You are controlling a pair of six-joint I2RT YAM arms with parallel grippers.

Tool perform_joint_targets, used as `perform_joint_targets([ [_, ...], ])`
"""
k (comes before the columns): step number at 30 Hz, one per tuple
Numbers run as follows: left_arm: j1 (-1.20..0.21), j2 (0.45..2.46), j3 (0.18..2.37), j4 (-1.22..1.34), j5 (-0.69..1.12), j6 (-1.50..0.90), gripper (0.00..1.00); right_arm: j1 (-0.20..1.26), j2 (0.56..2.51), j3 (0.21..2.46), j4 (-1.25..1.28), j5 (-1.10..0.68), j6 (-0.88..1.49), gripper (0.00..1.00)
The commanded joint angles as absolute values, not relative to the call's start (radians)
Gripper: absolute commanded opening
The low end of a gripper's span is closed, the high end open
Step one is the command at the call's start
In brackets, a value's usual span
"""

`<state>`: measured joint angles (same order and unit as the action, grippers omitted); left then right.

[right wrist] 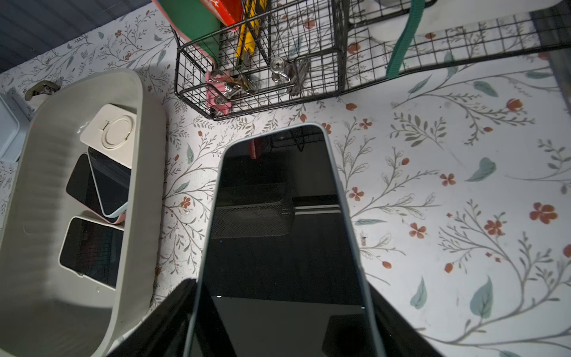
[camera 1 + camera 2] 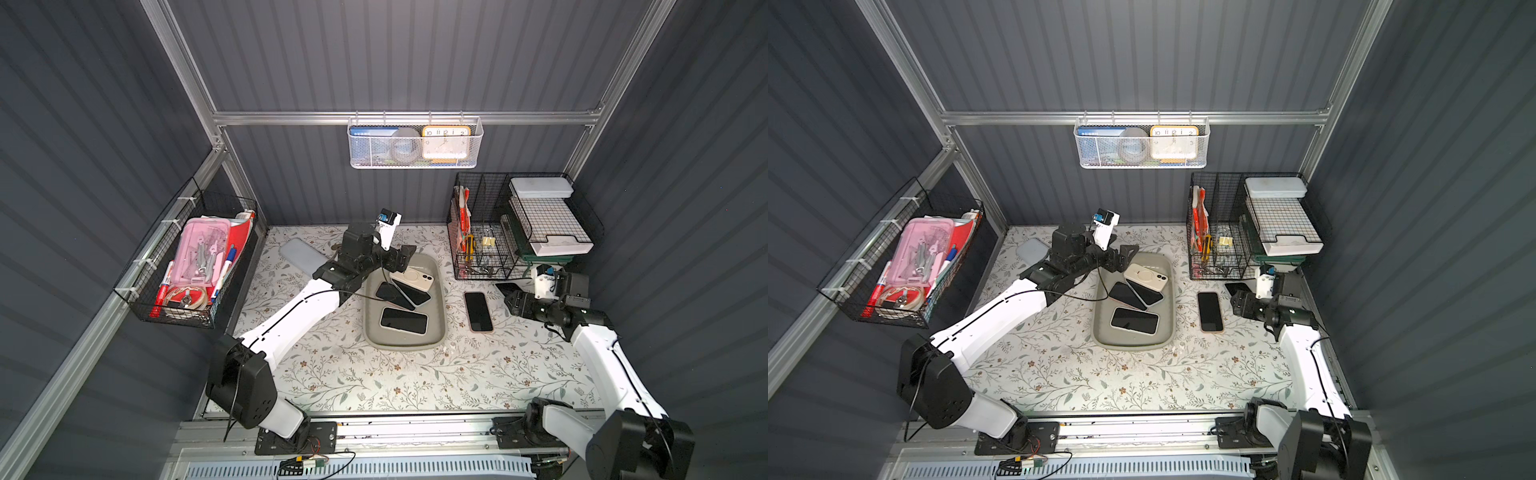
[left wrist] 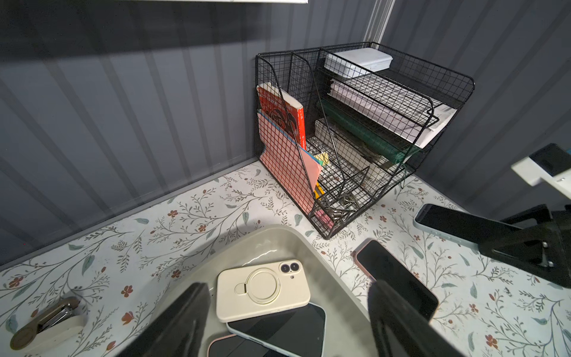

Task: Take the phone out of the storage box
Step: Place the phone at the center of the board.

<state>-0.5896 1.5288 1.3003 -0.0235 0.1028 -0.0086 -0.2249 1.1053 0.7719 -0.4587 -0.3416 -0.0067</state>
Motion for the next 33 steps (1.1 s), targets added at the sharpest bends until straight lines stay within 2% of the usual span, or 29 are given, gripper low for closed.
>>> perform_joint_targets([
  [1,-0.589,1.509,1.279,-0.008,0.138,-0.012,0.85,-0.236,1.134,0.775,-0.361,-0.400,-0.082,0.51],
  [8,-0.589,1.493,1.267,0.000,0.139,-0.010,0.85,-0.239,1.259,0.779,-0.330,-0.408,-0.101,0.51],
  [19,-0.590,1.518,1.276,-0.004,0.148,-0.018,0.85,-0.233,1.361,0.746,-0.192,-0.304,-0.079,0.49],
  [33,-0.589,1.523,1.285,-0.011,0.156,-0.017,0.85,-0.166,1.465,0.742,-0.160,-0.197,-0.053,0.47],
])
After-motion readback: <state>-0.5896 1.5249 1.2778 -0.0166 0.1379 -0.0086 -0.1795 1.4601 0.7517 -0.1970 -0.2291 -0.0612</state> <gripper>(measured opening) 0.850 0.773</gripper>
